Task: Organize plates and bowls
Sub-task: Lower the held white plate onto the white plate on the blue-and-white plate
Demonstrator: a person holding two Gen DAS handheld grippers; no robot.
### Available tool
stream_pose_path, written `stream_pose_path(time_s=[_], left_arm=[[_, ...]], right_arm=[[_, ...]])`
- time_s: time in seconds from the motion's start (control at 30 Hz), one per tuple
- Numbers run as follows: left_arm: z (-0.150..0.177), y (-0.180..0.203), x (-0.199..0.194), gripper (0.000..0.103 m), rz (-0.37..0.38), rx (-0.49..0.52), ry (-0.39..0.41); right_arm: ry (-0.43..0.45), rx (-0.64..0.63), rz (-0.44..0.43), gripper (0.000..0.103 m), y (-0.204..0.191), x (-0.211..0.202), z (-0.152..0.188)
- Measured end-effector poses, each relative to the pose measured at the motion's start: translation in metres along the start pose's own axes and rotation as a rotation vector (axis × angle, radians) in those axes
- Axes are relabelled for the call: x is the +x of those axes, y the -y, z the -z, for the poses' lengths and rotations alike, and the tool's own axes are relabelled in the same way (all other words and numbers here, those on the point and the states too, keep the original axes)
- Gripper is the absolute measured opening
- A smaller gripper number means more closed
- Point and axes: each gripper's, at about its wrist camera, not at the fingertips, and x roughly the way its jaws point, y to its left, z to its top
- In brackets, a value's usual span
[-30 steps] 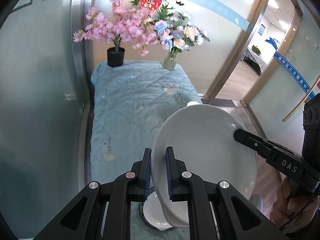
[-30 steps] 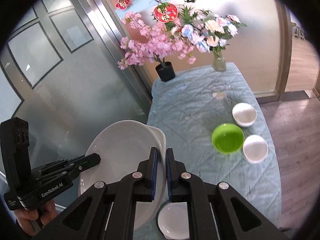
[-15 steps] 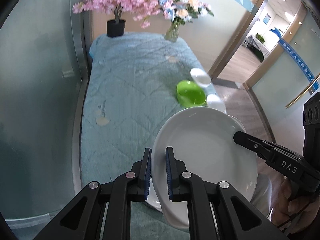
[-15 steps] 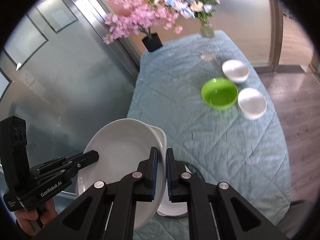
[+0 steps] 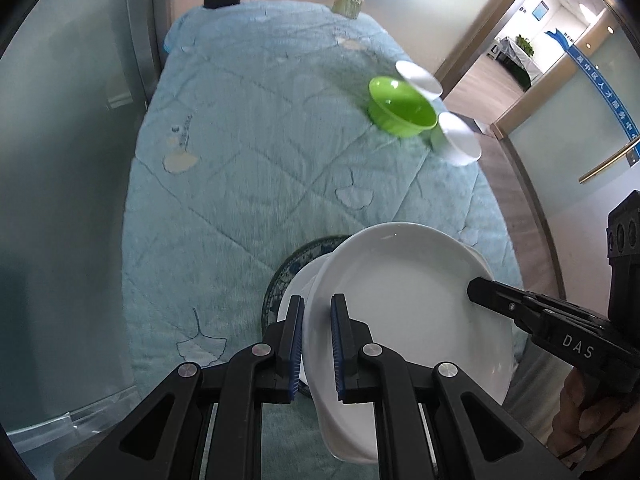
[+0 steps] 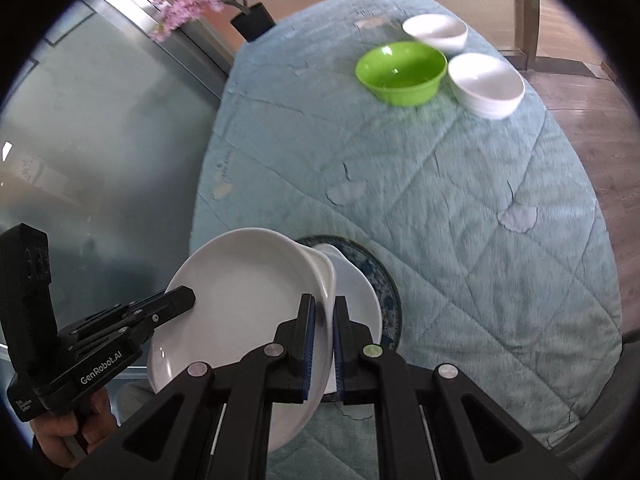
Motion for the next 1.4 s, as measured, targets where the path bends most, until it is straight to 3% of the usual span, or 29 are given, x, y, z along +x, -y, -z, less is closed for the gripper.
stream_pose_path(time_s=[0.27,0.67,1.1,1.4], left_arm=[[0.004,-0.010,0.046,0.009,-0.009,0.022,-0.060],[0.004,-0.014,0.075,0.009,-0.032,0.031,-0.081],[0.006,-0.017,0.088,0.012,-0.064,0.029,-0.092],[0.007,-0.019,0.077,0.012,-0.054,0.023,-0.075]], right_arm=[[-0.060,0.025,0.051,0.010,0.012,0.039,0.017],[-0.077,0.039,0.100,0.013,0.020,0.070,0.020],[-0.118,-0.013,0.145,0.016,0.014,0.087,0.022],[-0.054,-0.093,0.146,0.018,-0.003,0.074,0.018]])
